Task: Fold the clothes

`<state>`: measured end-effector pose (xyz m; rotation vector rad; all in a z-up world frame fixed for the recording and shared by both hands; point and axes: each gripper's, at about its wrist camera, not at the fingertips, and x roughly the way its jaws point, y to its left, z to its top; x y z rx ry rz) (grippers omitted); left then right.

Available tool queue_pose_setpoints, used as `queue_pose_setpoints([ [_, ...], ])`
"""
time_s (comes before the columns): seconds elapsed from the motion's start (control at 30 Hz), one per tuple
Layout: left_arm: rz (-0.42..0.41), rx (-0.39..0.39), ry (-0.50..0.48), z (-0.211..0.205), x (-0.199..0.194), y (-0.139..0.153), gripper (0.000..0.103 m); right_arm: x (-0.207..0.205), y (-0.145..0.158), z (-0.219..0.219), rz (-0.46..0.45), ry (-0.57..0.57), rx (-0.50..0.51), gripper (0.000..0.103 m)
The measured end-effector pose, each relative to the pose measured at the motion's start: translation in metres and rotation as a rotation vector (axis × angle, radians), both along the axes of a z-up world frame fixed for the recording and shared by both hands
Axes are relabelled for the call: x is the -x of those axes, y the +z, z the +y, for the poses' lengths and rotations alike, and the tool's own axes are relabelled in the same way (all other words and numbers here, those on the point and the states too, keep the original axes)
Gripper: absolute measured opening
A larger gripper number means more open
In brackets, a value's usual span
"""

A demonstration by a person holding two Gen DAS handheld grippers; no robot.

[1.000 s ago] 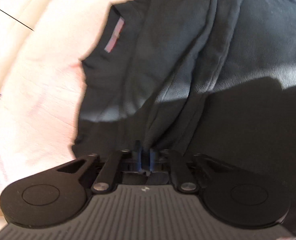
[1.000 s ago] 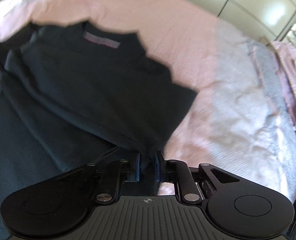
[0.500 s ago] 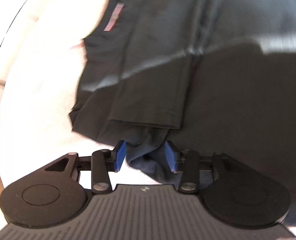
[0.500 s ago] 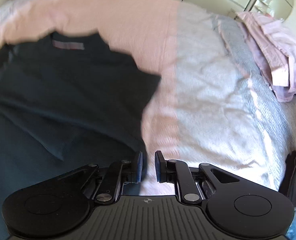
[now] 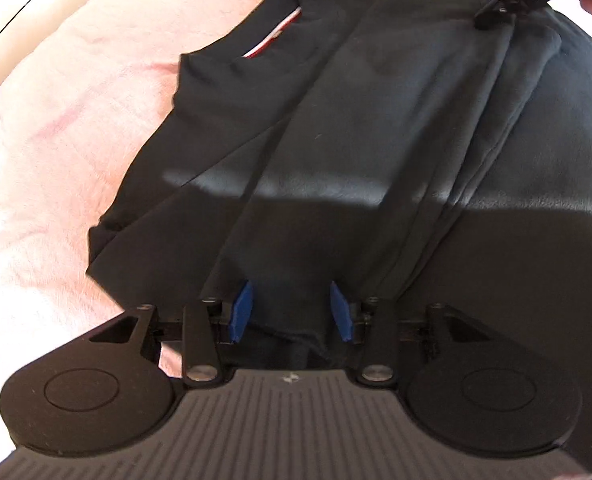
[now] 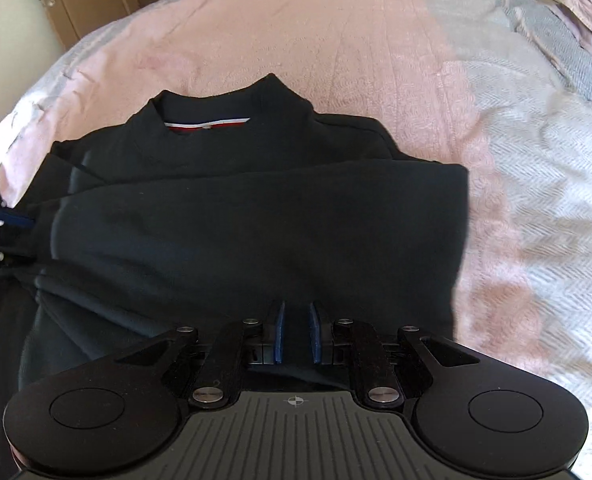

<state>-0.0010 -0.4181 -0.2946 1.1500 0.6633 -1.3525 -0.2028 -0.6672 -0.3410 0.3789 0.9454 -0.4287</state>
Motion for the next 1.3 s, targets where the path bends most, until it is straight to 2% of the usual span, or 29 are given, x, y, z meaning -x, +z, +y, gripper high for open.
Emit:
queue_pose_setpoints([
  [0.17,-0.06,-0.02,0.031,0.017,0.008,0.024,0.039,0.034,0.017,-0.004,0.075,-0.107,0.008,0.014],
  [0.2,-0.072,-0.014,0.034,0.024,0.013,0.032,0.039,0.038,0.026,0.001,0.07,-0.115,0.017,0.014],
  [0.3,-0.041,-0.001,0.063,0.041,0.033,0.046,0.042,0.049,0.046,0.021,0.018,-0.093,0.006,0.014],
  [0.37,-0.014,-0.035,0.082,0.053,0.048,0.04,0.042,0.05,0.043,0.038,0.018,-0.055,-0.039,0.014],
  [0.43,0.007,-0.105,0.108,0.063,0.062,0.023,0.043,0.052,0.027,0.054,0.064,-0.023,-0.11,0.017],
  [0.53,-0.01,-0.159,0.119,0.081,0.078,0.011,0.043,0.062,0.01,0.068,0.124,-0.024,-0.162,0.028],
  [0.6,-0.005,-0.155,0.124,0.093,0.083,0.016,0.043,0.072,0.016,0.074,0.136,-0.047,-0.17,0.033],
  [0.73,0.015,-0.135,0.11,0.122,0.09,0.035,0.045,0.093,0.036,0.098,0.171,-0.085,-0.148,0.051],
  [0.93,0.046,-0.051,0.0,0.176,0.107,0.072,0.048,0.129,0.085,0.174,0.155,-0.183,-0.095,0.065],
  [1.13,0.061,0.061,-0.06,0.221,0.113,0.112,0.057,0.138,0.126,0.256,0.163,-0.242,-0.043,0.067],
  [1.3,0.059,0.096,-0.066,0.251,0.112,0.13,0.062,0.146,0.153,0.306,0.144,-0.281,-0.006,0.067],
])
